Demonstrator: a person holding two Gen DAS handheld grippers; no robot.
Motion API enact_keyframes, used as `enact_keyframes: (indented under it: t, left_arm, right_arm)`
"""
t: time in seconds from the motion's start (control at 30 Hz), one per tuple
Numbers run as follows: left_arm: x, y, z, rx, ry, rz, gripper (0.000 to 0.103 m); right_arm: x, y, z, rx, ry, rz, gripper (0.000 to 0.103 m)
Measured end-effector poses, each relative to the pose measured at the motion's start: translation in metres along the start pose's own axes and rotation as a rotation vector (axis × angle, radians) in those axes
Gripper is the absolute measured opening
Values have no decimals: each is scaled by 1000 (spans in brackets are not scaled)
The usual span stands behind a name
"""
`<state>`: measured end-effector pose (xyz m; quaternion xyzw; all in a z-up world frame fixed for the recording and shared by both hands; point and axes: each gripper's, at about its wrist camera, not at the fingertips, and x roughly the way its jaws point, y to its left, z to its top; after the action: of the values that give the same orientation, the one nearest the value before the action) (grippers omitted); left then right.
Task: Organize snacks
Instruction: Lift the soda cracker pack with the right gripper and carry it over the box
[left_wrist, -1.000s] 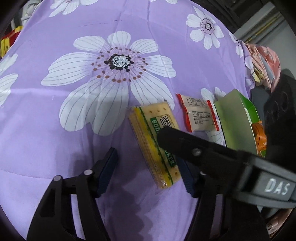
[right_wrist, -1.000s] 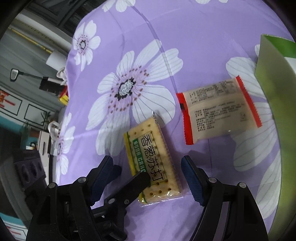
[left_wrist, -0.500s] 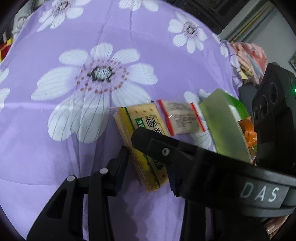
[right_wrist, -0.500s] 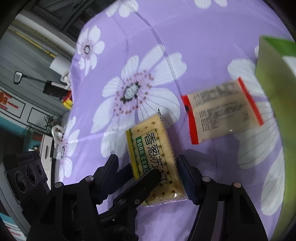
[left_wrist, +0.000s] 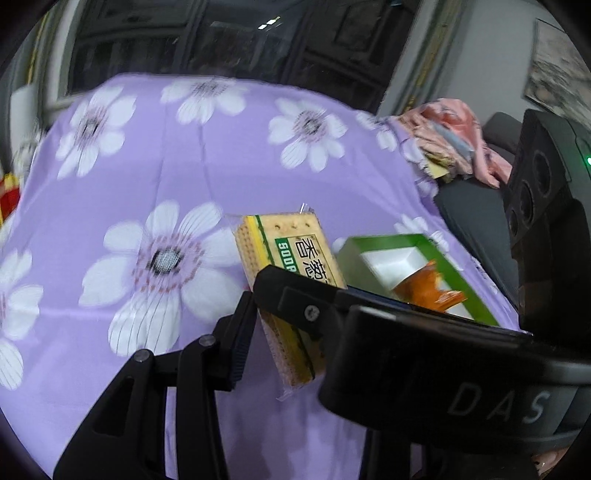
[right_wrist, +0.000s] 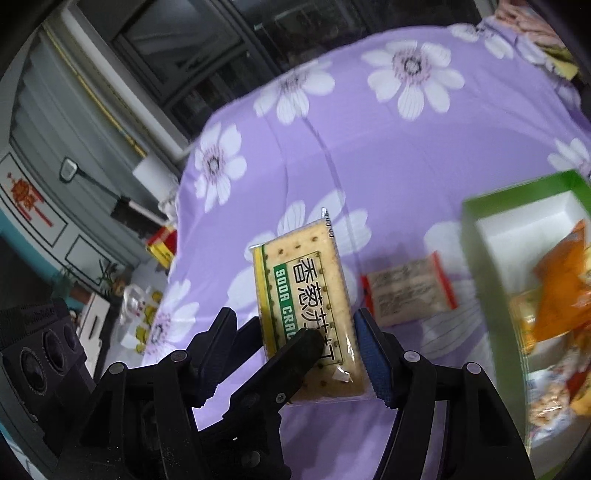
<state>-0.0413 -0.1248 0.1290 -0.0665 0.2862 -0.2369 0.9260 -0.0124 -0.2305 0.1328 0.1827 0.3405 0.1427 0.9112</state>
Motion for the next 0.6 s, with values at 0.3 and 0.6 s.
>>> enact_keyframes:
  t: [0.3, 0.6]
  left_arm:
    - [5, -64, 14, 89, -41, -146, 38]
    - [53, -113, 8, 104, 85, -261, 38]
  right_arm:
    - [-68, -36, 10, 59, -158, -92, 68]
    - [-89, -96, 12, 173, -149, -214, 68]
